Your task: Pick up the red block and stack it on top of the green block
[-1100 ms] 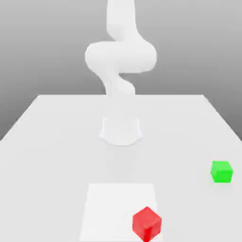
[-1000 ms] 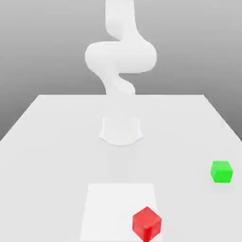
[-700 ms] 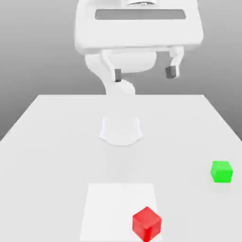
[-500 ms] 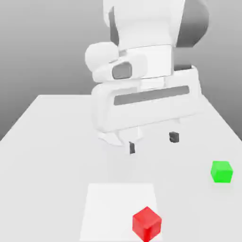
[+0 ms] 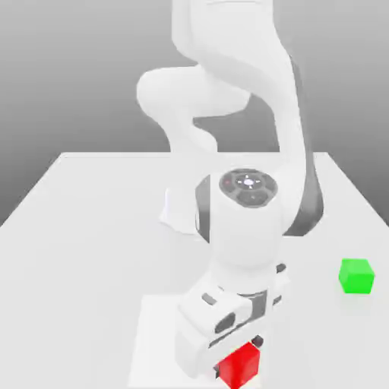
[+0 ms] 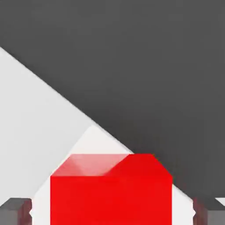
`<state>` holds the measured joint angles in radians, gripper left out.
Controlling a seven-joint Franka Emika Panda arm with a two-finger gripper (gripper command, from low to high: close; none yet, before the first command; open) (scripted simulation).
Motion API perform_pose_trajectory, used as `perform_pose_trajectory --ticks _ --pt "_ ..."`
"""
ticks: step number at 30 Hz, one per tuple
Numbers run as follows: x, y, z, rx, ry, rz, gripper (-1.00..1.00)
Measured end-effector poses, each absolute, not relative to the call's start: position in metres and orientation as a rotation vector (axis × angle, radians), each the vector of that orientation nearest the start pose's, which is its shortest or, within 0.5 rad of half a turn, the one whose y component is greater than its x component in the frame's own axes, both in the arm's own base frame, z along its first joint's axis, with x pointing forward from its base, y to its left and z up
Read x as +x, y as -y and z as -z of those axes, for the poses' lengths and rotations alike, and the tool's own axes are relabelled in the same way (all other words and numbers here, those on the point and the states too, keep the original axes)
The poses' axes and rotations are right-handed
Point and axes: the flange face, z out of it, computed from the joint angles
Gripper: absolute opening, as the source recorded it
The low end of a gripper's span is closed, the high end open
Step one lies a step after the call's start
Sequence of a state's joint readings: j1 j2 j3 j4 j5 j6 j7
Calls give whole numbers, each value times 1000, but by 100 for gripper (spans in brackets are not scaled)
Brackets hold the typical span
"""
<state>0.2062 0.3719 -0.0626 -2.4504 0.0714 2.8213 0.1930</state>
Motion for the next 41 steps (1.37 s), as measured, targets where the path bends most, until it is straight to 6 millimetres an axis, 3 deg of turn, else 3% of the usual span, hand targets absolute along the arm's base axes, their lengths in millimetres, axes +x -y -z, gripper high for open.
perform_pose_trajectory --ticks 4,9,12,15,18,20,23,25,26,28,29,36,41 --pt "474 -63 -150 -3137 -177 -1 -100" --pt "472 -67 -203 -3137 -154 -2 -100" --pt "448 -128 -216 -3128 174 -10 -100" --pt "411 -192 -225 -3077 562 -15 -100" --pt "356 -261 -233 -2965 995 -15 -100" --pt "317 -294 -238 -2868 1257 -13 -100" --pt "256 -333 -243 -2692 1614 -6 -100" --pt "229 -350 -229 -2613 1745 -3 -100" --pt "248 -336 -219 -2658 1676 -3 -100" --pt "255 -331 -197 -2673 1652 -2 -100" --pt "255 -330 -187 -2675 1649 -2 100" --pt "256 -329 -185 -2676 1646 0 100" --pt "256 -330 -235 -2675 1650 1 100"
